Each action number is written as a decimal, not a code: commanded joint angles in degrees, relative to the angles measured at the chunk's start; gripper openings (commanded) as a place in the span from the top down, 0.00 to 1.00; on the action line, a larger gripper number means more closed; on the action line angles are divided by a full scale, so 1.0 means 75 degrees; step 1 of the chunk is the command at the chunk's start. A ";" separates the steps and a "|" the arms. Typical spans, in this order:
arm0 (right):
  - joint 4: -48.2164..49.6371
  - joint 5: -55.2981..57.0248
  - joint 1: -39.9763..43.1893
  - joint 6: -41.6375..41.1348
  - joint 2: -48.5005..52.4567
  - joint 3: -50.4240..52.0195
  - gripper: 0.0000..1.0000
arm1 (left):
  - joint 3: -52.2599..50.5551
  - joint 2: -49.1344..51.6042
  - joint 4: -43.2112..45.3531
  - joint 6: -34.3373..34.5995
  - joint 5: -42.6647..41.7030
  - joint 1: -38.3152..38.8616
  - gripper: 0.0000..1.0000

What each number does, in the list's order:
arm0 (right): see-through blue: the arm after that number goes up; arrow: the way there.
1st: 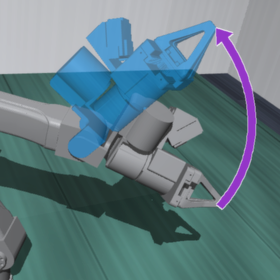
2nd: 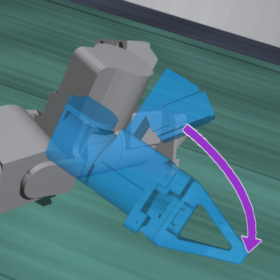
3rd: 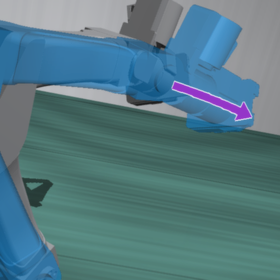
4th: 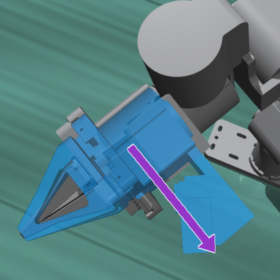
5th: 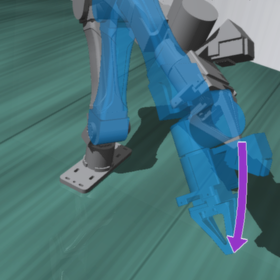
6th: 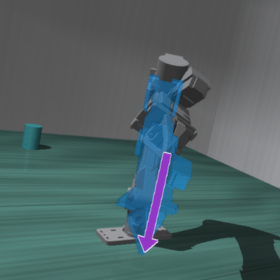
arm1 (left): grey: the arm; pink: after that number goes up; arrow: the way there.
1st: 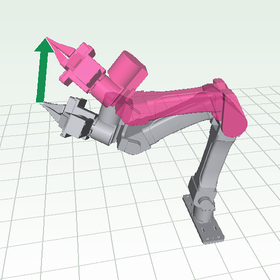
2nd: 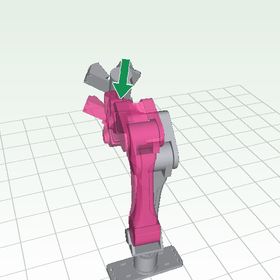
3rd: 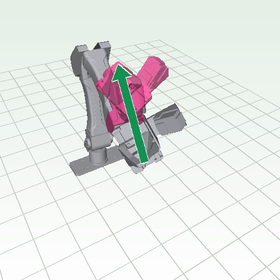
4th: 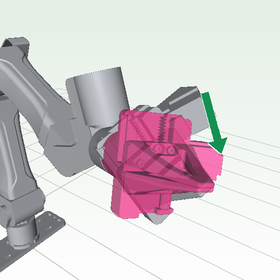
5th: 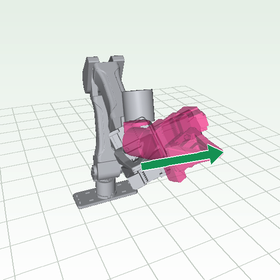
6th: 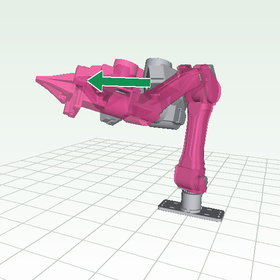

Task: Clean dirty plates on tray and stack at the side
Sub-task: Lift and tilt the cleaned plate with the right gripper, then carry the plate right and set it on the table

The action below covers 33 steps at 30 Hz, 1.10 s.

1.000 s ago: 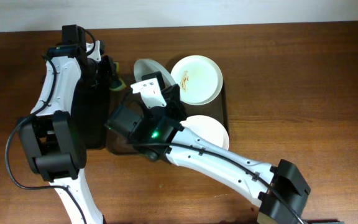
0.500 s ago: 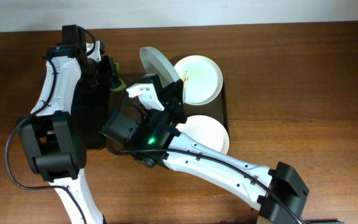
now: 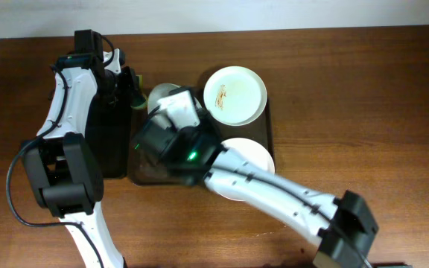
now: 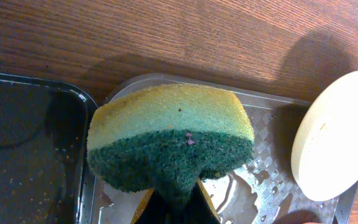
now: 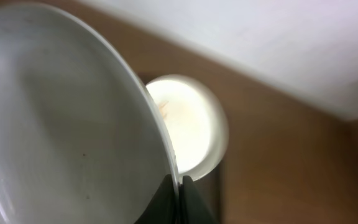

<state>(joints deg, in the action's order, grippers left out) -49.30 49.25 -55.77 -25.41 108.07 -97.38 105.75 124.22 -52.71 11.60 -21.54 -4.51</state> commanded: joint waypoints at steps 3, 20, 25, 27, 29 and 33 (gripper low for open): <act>-0.0475 -0.5173 0.2052 0.0344 -0.0612 -0.0009 0.96 | 0.0047 -0.0166 0.0006 -0.0128 0.0052 -0.0012 0.99; -0.1431 -0.8026 0.8784 0.0819 -0.0187 0.0175 0.96 | 0.0047 -0.0166 0.0079 -0.0128 0.0877 0.0699 0.99; -0.1087 -0.7673 0.8993 0.0813 0.0189 0.0764 0.96 | 0.0047 -0.0166 0.0082 -0.0128 0.0877 0.0717 0.99; -0.0822 -0.7525 0.8996 0.0775 0.0303 0.1157 0.96 | 0.0047 -0.0166 0.0079 -0.0128 0.0877 0.0717 0.99; -0.0498 -0.7230 0.9008 0.0586 0.0315 0.1568 0.96 | 0.0047 -0.0166 0.0079 -0.0128 0.0877 0.0717 0.99; 0.0044 -0.6872 0.9291 0.0262 0.0315 0.2232 0.96 | 0.0047 -0.0166 0.0076 -0.0128 0.0874 0.0717 0.99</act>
<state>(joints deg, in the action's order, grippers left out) -50.74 -4.86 11.97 -21.63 110.54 -83.09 105.75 124.22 -52.29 11.60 -15.53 0.91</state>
